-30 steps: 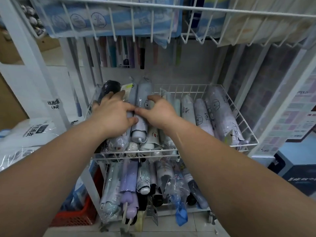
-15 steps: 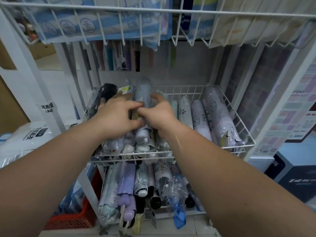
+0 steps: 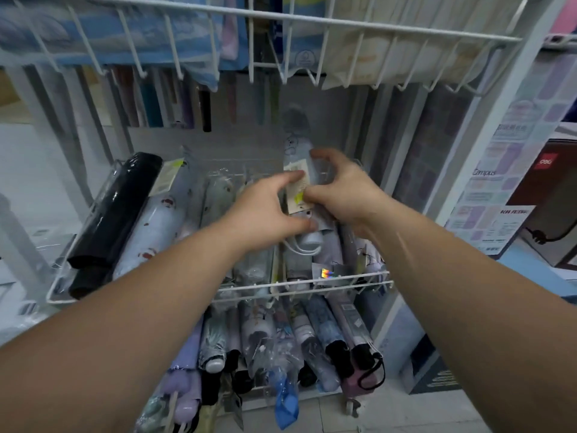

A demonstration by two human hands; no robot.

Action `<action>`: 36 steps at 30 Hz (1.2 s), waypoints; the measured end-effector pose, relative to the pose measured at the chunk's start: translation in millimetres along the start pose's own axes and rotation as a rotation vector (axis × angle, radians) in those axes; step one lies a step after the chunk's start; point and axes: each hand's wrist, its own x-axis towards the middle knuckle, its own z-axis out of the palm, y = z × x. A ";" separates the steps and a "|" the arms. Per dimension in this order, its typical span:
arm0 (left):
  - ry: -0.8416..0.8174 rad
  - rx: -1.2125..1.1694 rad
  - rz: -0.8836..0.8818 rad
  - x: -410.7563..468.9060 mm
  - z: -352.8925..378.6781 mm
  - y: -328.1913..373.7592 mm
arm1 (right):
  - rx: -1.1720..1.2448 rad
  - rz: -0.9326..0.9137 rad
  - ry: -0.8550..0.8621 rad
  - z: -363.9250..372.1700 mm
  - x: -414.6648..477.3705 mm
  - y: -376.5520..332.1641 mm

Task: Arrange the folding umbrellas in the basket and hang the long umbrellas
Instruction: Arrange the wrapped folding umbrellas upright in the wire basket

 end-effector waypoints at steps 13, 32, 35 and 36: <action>0.016 0.044 0.081 12.6 40.9 -19.2 | -0.022 0.147 -0.182 -30.2 -7.5 24.4; -0.159 0.147 -0.014 20.7 56.2 -23.9 | -0.800 -0.035 -0.246 -40.7 -11.2 31.3; -0.236 0.208 0.010 22.6 62.9 -21.2 | -0.871 -0.110 -0.222 -38.3 -7.6 36.8; -0.249 0.238 0.032 22.5 65.6 -19.5 | -0.890 -0.099 -0.233 -38.3 -7.6 38.4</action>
